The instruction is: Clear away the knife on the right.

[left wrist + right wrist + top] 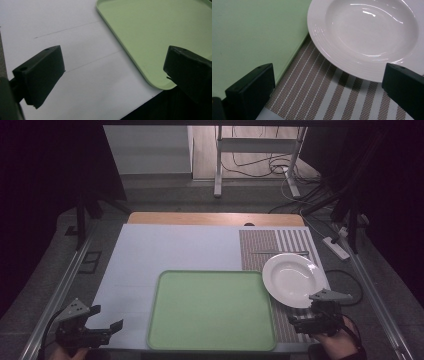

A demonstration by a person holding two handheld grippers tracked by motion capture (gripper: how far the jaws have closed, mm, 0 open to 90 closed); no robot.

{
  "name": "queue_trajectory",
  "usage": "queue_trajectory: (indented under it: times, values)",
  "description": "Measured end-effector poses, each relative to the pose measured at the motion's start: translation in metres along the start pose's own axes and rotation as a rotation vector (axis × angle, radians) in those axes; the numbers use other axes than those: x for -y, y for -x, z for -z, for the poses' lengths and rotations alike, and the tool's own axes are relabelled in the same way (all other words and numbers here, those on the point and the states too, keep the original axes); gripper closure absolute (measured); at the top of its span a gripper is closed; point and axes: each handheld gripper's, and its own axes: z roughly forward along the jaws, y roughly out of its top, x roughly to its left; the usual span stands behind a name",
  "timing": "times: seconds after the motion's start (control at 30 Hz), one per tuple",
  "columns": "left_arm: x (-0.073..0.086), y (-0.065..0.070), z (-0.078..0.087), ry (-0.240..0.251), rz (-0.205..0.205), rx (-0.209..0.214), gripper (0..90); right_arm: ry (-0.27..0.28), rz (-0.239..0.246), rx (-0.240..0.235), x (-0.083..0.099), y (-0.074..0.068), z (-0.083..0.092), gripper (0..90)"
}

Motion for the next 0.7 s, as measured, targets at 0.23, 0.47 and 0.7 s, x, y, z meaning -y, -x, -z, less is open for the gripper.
queue_trajectory:
  times: [0.23,0.47,0.7]
  values:
    - [-0.0002,0.0004,-0.0001,-0.002,-0.003,-0.002,3.2,0.034,-0.016,0.004,-0.0014,0.0006,0.0018,0.0]
    - [-0.0001,0.0003,0.0000,-0.002,-0.001,-0.002,3.3,0.076,0.014,-0.018,-0.0060,-0.0026,0.0013,0.0]
    - [-0.0001,0.0001,0.0000,-0.002,0.000,-0.002,3.2,0.074,0.006,-0.023,-0.0091,-0.0005,-0.0012,0.0]
